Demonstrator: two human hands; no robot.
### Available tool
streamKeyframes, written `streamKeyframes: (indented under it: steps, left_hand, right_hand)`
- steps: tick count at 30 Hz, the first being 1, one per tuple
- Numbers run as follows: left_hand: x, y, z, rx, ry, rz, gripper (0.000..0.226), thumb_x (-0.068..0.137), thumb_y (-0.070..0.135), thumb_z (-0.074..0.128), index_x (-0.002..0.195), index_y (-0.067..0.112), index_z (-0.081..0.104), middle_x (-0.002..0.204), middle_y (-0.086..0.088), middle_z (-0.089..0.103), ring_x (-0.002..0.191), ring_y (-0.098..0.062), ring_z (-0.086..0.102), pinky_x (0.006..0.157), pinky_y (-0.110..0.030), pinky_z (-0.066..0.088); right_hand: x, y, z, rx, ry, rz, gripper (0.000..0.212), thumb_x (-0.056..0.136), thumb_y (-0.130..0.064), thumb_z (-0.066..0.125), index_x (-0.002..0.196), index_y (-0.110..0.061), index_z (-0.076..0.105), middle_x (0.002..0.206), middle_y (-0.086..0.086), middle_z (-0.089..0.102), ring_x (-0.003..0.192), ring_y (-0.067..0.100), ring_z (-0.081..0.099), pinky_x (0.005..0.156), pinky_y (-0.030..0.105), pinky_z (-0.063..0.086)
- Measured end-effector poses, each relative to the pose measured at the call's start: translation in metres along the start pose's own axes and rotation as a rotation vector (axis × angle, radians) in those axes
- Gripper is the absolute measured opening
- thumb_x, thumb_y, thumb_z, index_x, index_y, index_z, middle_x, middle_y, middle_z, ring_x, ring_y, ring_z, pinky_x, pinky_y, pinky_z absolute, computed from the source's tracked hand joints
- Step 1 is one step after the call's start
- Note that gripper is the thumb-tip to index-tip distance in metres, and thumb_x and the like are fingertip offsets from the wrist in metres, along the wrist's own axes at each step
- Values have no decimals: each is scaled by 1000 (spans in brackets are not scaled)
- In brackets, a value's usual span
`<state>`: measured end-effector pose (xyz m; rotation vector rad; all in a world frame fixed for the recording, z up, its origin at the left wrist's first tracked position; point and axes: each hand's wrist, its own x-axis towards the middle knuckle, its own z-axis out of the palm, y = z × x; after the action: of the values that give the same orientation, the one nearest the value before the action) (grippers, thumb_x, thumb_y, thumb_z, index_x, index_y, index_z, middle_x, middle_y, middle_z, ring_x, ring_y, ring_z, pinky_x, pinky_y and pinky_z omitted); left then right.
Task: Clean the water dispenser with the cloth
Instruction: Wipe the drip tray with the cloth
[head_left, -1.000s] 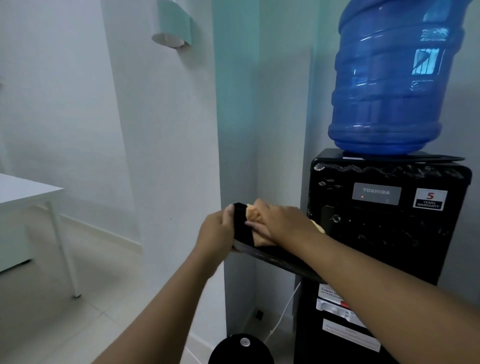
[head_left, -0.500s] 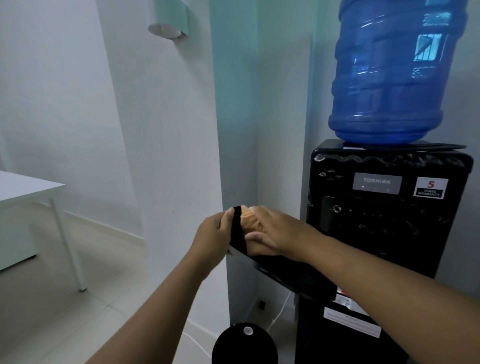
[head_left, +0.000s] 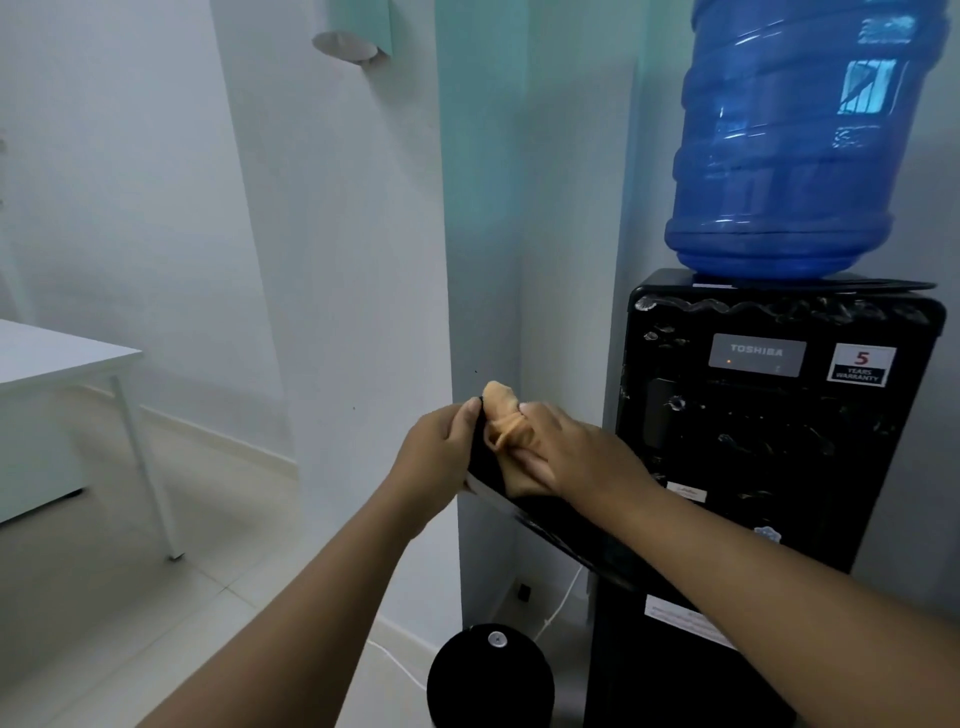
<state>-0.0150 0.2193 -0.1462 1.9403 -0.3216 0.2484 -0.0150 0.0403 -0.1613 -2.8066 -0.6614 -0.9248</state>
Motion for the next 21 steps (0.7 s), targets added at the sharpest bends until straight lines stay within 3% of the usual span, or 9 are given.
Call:
streamKeyframes:
  steps: [2, 5, 10, 12, 17, 19, 21]
  left_hand:
    - [1, -4, -10, -20, 47, -20, 45, 106, 36, 34, 97, 10, 69, 89, -12, 71, 79, -28, 69, 67, -45, 62]
    - [-2, -6, -9, 9, 74, -19, 44, 106, 38, 33, 101, 12, 69, 90, -12, 70, 80, -27, 69, 67, -44, 62]
    - [-6, 11, 20, 80, -22, 71, 45, 106, 35, 37, 74, 12, 58, 68, -6, 60, 65, -22, 56, 74, -53, 56]
    - [1, 17, 11, 62, -11, 53, 45, 105, 36, 40, 77, 8, 62, 68, -6, 60, 65, -20, 55, 72, -51, 56]
    - [20, 22, -20, 34, 109, 30, 52, 104, 42, 39, 94, -1, 67, 92, -31, 66, 79, -43, 65, 73, -55, 59]
    - [17, 26, -10, 47, 111, 56, 50, 104, 42, 38, 85, 6, 67, 80, -23, 65, 76, -41, 64, 74, -54, 58]
    - [12, 34, 8, 64, 68, 98, 46, 105, 39, 37, 75, 14, 61, 67, -6, 60, 65, -25, 58, 67, -45, 56]
  right_hand:
    - [-14, 11, -2, -40, -48, -58, 45, 96, -50, 41, 127, -17, 42, 113, 8, 61, 72, 38, 66, 48, 35, 39]
    - [-23, 18, -9, -19, -248, 21, 44, 100, -46, 43, 131, -15, 39, 121, 7, 57, 89, 36, 63, 60, 33, 35]
    - [3, -7, -15, 118, -61, 120, 31, 99, -40, 47, 113, -13, 42, 106, 6, 58, 81, 29, 58, 58, 32, 33]
    - [3, -9, -17, 169, -67, 160, 32, 99, -41, 47, 110, -12, 41, 98, 7, 61, 77, 30, 58, 57, 33, 33]
    - [-12, 15, -26, 97, -227, 175, 32, 98, -45, 48, 103, -16, 36, 86, 3, 57, 69, 25, 53, 55, 34, 35]
    - [-6, 15, -31, 115, -202, 171, 31, 98, -45, 48, 103, -17, 36, 88, 5, 58, 71, 27, 56, 56, 35, 37]
    - [7, 7, -36, 159, -96, 160, 32, 98, -42, 48, 114, -15, 41, 99, 10, 63, 81, 35, 61, 60, 37, 41]
